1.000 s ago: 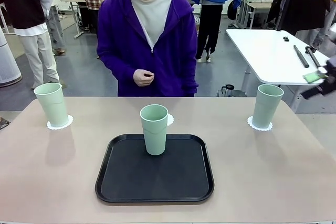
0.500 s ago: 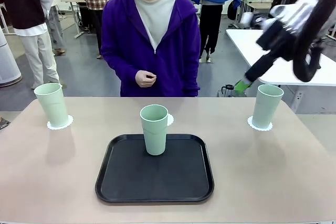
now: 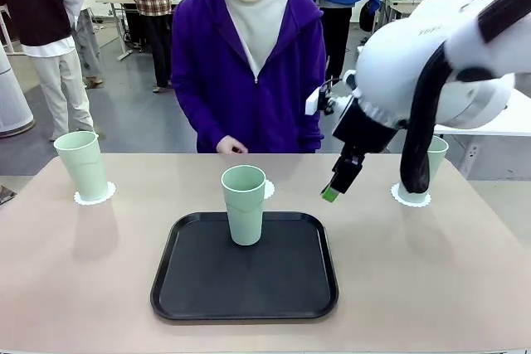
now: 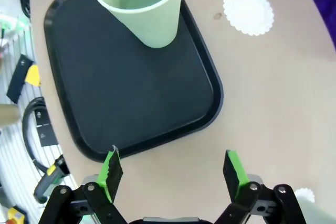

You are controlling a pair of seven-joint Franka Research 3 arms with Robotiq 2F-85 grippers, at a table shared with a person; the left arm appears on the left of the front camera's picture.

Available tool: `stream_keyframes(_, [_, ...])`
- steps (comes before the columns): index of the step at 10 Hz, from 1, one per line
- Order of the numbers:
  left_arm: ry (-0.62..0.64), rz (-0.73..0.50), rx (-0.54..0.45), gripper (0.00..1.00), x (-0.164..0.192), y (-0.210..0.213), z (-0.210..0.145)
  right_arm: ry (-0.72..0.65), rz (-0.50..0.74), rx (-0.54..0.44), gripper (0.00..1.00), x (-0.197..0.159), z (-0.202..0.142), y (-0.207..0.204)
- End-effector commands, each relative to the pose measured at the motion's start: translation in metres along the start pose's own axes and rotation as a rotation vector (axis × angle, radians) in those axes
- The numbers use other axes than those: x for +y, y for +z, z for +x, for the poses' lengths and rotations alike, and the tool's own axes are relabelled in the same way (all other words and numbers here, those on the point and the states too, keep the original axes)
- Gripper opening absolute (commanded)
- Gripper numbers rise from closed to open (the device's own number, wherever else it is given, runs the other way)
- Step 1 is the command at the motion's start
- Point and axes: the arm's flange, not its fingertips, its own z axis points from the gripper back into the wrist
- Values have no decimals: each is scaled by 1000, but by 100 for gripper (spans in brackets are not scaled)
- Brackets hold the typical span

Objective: Place coasters on the table and set cups on them.
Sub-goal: Take one Reusable plastic cup from the Flat Tray and place it on a coaster set by the human.

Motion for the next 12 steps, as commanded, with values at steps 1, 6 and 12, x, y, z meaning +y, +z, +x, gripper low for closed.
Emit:
stream_keyframes(1, [-15,-10,-12,100,-1,2,-1,32,-5,7,100,-10,3,-16])
stream_keyframes(6, [-15,-10,-12,100,-1,2,-1,8,3,12,100,-2,2,-13])
stream_keyframes(12, [-15,-10,-12,100,-1,2,-1,319,142,-393,100,-13,-4,-55])
